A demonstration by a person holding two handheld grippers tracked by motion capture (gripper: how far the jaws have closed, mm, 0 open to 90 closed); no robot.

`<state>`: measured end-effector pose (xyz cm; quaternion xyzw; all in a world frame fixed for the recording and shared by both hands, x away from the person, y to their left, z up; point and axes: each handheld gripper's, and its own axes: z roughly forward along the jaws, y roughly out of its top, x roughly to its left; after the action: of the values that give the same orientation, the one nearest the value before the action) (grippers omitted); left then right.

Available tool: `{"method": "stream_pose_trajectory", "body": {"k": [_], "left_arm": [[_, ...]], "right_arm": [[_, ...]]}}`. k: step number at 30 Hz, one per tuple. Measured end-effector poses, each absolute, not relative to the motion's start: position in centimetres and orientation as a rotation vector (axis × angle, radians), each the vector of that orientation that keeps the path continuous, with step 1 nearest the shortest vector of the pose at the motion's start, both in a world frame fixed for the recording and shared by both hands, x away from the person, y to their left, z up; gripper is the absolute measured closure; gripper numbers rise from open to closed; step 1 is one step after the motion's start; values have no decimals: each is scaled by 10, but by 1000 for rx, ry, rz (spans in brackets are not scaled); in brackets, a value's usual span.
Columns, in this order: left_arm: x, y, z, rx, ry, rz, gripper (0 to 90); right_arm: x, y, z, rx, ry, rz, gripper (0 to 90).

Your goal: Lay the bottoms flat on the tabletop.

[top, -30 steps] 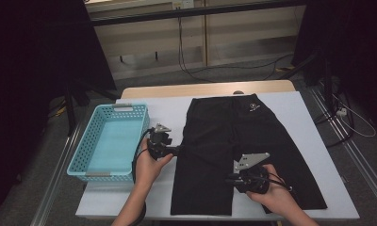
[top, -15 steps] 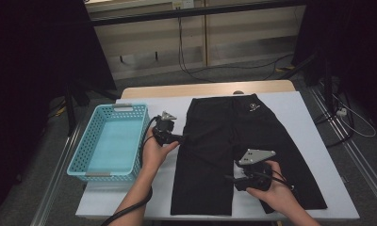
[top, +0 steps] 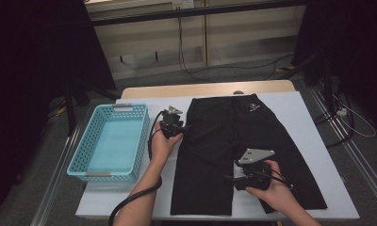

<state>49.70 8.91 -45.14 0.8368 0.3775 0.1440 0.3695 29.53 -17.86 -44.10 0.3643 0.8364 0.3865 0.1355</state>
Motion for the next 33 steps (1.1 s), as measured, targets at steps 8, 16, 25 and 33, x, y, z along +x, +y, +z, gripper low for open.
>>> {"method": "stream_pose_trajectory", "body": {"k": [8, 16, 25, 33], "left_arm": [[505, 88, -457, 2127, 1063, 347, 777], [513, 97, -452, 2099, 1133, 274, 900], [521, 108, -449, 2065, 1195, 288, 896], [517, 109, -449, 2094, 1200, 315, 497]], "right_arm": [[295, -177, -441, 1044, 2425, 1125, 344], [297, -178, -441, 1046, 2424, 1130, 343], [297, -178, -442, 1049, 2442, 1122, 323], [296, -177, -441, 1038, 2438, 1124, 309]]}}
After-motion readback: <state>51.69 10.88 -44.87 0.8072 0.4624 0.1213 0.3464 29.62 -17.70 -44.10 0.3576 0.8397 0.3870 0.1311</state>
